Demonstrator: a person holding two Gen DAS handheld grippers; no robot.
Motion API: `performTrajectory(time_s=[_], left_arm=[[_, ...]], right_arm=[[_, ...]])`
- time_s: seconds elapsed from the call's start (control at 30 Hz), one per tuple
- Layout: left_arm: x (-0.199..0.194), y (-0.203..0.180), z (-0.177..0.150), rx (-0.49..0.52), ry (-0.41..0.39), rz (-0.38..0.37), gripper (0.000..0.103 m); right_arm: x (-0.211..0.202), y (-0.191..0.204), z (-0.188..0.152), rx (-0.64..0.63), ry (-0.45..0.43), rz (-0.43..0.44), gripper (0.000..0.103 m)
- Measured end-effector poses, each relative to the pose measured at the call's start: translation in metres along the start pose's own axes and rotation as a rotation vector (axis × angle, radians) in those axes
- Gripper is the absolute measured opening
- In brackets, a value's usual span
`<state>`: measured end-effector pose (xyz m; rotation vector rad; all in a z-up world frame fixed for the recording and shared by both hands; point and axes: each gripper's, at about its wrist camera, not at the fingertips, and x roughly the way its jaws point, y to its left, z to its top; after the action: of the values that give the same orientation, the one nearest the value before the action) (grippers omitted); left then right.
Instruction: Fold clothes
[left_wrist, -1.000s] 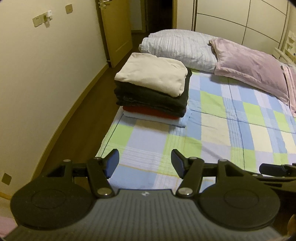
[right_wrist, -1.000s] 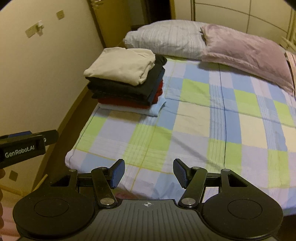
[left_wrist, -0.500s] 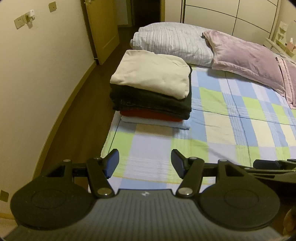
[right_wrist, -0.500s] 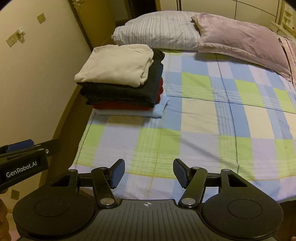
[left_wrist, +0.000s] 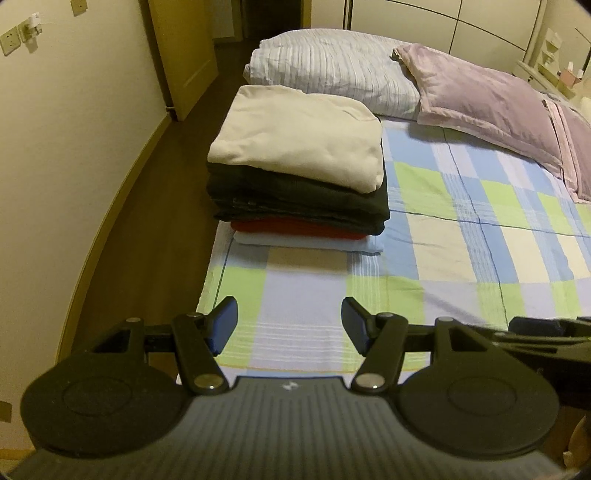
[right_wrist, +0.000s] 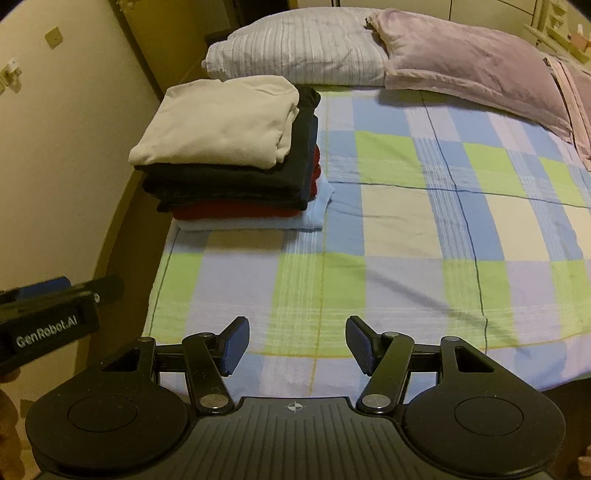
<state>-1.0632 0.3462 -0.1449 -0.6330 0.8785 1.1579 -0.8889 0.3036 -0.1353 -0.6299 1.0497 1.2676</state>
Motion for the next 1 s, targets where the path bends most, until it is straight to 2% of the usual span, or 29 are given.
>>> performTrajectory(time_s=[0.3, 1.0], left_arm=[[0.008, 0.003, 0.005, 0.004, -0.010, -0.005, 0.058], [0.021, 0.022, 0.025, 0.011, -0.003, -0.005, 0.058]], right_arm=[[0.013, 0.005, 0.009, -0.003, -0.018, 0.003, 0.061], [0.032, 0.031, 0.030, -0.011, 0.014, 0.014, 0.061]])
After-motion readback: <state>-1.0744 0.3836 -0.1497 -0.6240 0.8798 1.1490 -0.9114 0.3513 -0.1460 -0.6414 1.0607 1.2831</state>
